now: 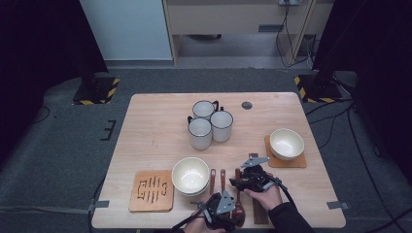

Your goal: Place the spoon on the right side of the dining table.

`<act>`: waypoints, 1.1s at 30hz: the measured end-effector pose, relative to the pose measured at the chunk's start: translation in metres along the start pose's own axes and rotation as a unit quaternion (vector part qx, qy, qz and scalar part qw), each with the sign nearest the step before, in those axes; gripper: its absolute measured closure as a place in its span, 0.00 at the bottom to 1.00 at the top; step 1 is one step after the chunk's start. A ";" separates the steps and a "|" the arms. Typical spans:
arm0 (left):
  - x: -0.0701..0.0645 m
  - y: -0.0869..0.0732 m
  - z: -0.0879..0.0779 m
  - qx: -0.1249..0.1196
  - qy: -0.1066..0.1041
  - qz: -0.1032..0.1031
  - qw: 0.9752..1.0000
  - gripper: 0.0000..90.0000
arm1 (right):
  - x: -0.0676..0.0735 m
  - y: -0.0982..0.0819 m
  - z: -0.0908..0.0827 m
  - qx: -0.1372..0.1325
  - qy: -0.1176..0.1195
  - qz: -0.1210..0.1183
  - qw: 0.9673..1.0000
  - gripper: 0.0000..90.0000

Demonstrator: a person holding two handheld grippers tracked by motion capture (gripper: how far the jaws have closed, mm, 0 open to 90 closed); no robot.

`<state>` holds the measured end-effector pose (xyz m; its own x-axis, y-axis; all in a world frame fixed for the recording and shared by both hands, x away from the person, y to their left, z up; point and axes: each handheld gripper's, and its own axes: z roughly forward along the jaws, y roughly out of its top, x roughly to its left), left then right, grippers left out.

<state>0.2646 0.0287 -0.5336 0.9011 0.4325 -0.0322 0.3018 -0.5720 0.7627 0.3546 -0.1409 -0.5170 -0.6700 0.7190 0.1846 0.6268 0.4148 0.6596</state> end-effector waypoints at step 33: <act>0.006 -0.001 -0.001 -0.001 -0.003 -0.039 0.999 0.36 | 0.004 0.013 -0.032 -0.082 0.101 0.036 0.991 0.80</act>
<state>0.2695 0.0325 -0.5341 0.8771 0.4708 -0.0952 0.3700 -0.5357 0.7590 0.3466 -0.1505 -0.4842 -0.7017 0.6104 0.3674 0.6148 0.2583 0.7452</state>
